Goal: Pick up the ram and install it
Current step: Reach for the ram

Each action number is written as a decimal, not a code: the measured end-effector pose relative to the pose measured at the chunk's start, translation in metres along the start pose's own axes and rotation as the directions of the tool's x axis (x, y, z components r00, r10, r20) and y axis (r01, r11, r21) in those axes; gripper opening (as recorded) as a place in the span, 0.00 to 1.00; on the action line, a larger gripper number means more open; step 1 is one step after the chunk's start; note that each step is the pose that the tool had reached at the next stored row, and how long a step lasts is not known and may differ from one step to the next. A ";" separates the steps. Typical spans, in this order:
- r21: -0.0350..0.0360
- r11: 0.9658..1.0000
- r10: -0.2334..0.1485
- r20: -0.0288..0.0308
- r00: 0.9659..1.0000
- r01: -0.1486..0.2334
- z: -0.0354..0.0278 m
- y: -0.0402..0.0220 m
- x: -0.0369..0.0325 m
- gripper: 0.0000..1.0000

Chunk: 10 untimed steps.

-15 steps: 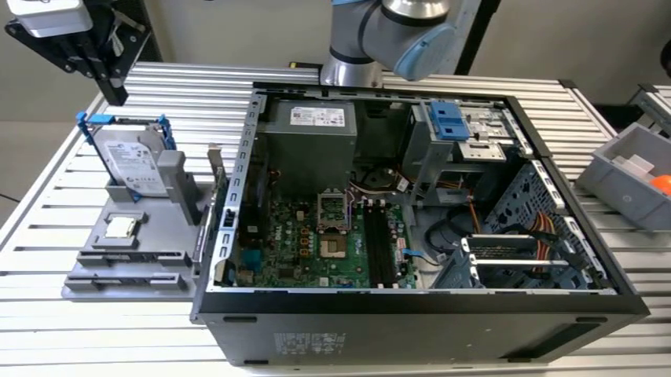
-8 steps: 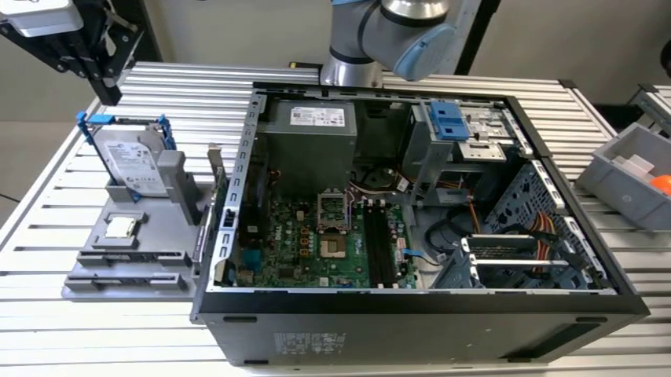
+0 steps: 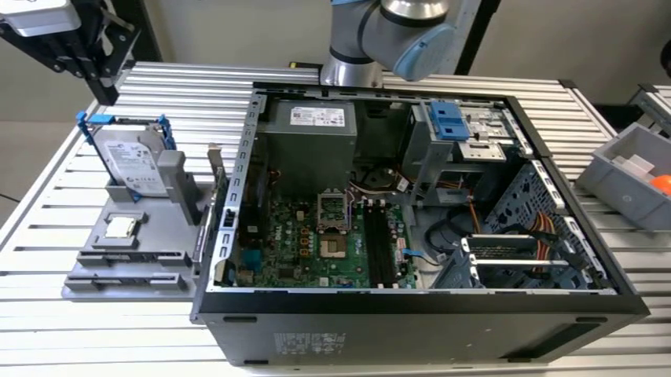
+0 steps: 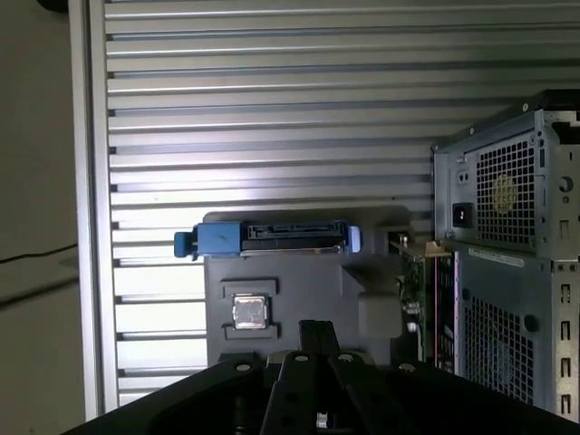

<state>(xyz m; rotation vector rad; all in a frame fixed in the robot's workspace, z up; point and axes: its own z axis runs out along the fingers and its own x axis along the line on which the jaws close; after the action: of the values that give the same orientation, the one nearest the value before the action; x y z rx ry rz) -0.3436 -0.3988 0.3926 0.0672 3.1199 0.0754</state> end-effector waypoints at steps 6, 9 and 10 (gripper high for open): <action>0.000 1.000 -0.018 -0.001 1.000 0.018 0.0000 -0.0001 0.0017 0.00; 0.000 1.000 -0.019 -0.001 1.000 0.019 0.0000 -0.0001 0.0019 0.00; 0.000 1.000 -0.019 -0.001 1.000 0.019 0.0000 -0.0001 0.0019 0.00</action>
<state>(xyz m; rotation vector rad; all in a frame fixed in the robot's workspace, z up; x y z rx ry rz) -0.3455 -0.3988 0.3926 0.0374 3.1209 0.0758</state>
